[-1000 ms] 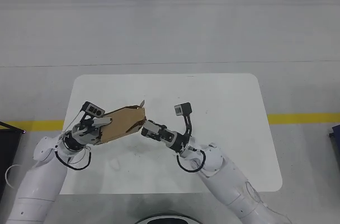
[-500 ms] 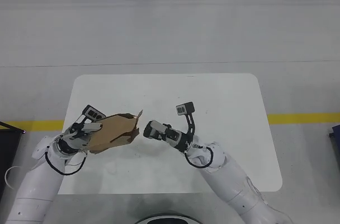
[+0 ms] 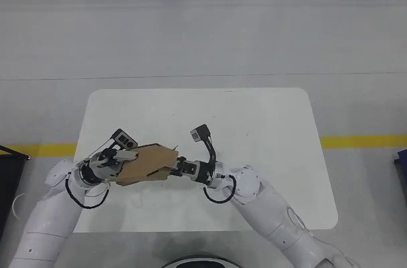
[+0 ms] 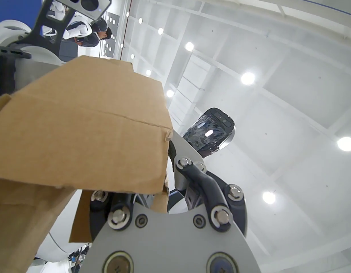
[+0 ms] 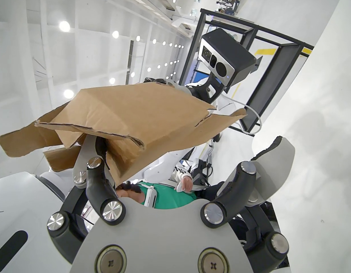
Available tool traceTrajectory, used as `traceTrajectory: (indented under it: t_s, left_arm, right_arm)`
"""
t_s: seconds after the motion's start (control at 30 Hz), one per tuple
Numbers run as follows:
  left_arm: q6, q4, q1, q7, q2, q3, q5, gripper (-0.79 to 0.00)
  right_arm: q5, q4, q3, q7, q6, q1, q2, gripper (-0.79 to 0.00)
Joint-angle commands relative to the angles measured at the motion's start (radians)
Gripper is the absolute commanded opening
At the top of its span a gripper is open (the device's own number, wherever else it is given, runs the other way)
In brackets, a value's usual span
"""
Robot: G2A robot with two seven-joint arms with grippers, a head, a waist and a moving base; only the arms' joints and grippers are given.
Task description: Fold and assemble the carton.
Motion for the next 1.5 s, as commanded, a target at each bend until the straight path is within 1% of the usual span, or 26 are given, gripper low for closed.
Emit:
traceTrajectory:
  t_s: [0.0,0.07,0.1,0.13,0.2,0.3,0.57,0.63,0.73,0.87,0.9,1.0,1.1,1.2,1.27,1.33,1.47]
  left_arm:
    - [0.031,0.013,-0.006,-0.003,-0.001,-0.001,-0.026,-0.785]
    - [0.075,0.029,-0.013,0.0,-0.002,0.002,-0.058,-0.785]
    - [0.114,0.047,-0.022,0.013,-0.003,0.002,-0.092,-0.785]
    - [0.116,0.064,-0.031,0.04,-0.005,-0.005,-0.111,-0.785]
    - [0.111,0.07,-0.034,0.054,-0.005,-0.008,-0.115,-0.785]
    - [0.111,0.07,-0.034,0.054,-0.005,-0.008,-0.115,-0.785]
    - [0.111,0.07,-0.034,0.054,-0.005,-0.008,-0.115,-0.785]
    - [0.193,0.046,-0.02,0.043,-0.011,0.016,-0.19,-0.785]
    - [0.293,0.013,-0.02,0.129,-0.017,0.085,-0.379,-0.785]
    - [0.391,0.014,-0.052,0.227,-0.007,0.154,-0.524,-0.785]
    - [0.435,0.008,-0.06,0.27,0.0,0.185,-0.575,-0.785]
    - [0.534,-0.011,-0.086,0.369,0.019,0.24,-0.684,-0.785]
    - [0.579,-0.017,-0.113,0.415,0.037,0.273,-0.72,-0.785]
    - [0.571,-0.021,-0.134,0.407,0.053,0.311,-0.682,-0.785]
    - [0.551,-0.016,-0.146,0.387,0.061,0.335,-0.655,-0.785]
    - [0.527,-0.011,-0.163,0.363,0.073,0.376,-0.642,-0.785]
    - [0.489,0.012,-0.193,0.325,0.1,0.44,-0.621,-0.785]
  right_arm:
    - [0.004,-0.003,0.005,0.01,-0.01,-0.003,0.001,0.0]
    - [0.011,-0.008,0.011,0.017,-0.025,-0.007,0.003,0.0]
    - [0.024,-0.014,0.018,0.022,-0.043,-0.013,0.004,0.0]
    - [0.043,-0.018,0.022,0.029,-0.056,-0.017,0.005,0.0]
    - [0.113,-0.024,0.037,0.052,-0.092,-0.031,0.007,0.0]
    - [0.278,-0.009,0.072,0.116,-0.119,-0.055,0.012,0.0]
    - [0.278,-0.009,0.072,0.116,-0.119,-0.055,0.012,0.0]
    - [0.278,-0.009,0.072,0.116,-0.119,-0.055,0.012,0.0]
    - [0.261,-0.027,0.07,0.1,-0.102,-0.064,0.012,0.0]
    - [0.187,-0.058,0.106,0.061,-0.115,-0.097,0.021,0.0]
    - [0.144,-0.077,0.122,0.033,-0.109,-0.115,0.024,0.0]
    - [0.026,-0.127,0.157,-0.039,-0.061,-0.156,0.034,0.0]
    - [-0.024,-0.173,0.177,-0.075,-0.029,-0.191,0.04,0.0]
    - [-0.024,-0.196,0.189,-0.086,-0.018,-0.211,0.043,0.0]
    - [-0.002,-0.201,0.191,-0.079,-0.023,-0.216,0.044,0.0]
    - [0.015,-0.2,0.202,-0.073,-0.032,-0.218,0.045,0.0]
    - [0.01,-0.205,0.216,-0.075,-0.022,-0.218,0.048,0.0]
